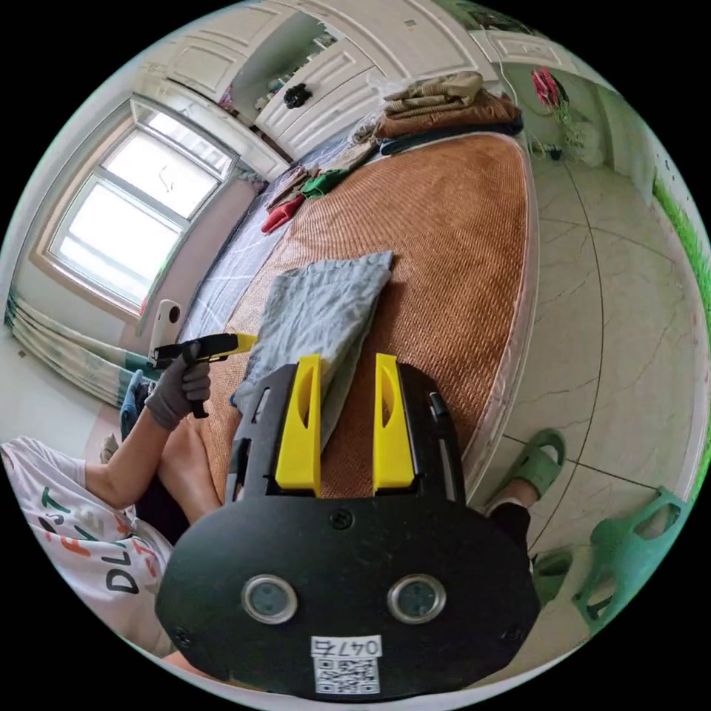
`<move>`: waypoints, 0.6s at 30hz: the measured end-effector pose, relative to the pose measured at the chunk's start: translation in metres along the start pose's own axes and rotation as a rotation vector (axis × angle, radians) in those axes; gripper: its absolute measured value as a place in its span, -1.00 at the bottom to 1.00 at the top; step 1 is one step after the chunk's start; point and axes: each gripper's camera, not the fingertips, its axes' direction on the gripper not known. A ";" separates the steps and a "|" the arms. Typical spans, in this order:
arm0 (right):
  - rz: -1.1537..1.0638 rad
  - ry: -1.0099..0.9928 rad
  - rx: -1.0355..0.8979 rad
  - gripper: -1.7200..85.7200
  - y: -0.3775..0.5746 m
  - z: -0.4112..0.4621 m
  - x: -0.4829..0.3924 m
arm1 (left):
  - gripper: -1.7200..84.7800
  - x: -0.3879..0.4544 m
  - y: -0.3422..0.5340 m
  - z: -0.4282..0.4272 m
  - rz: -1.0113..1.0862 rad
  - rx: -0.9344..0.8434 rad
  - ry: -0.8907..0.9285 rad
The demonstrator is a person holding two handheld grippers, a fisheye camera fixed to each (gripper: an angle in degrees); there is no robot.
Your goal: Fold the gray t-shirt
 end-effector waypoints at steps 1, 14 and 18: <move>0.026 -0.041 0.014 -0.83 0.009 0.004 0.003 | -0.71 -0.014 0.014 -0.007 -0.020 0.005 0.023; -0.104 -0.032 -0.049 -0.96 0.012 -0.026 -0.108 | -0.98 -0.067 0.198 -0.157 0.027 0.053 0.029; -0.264 0.007 -0.025 -0.96 0.025 -0.063 -0.184 | -0.98 -0.041 0.276 -0.245 0.113 0.125 -0.001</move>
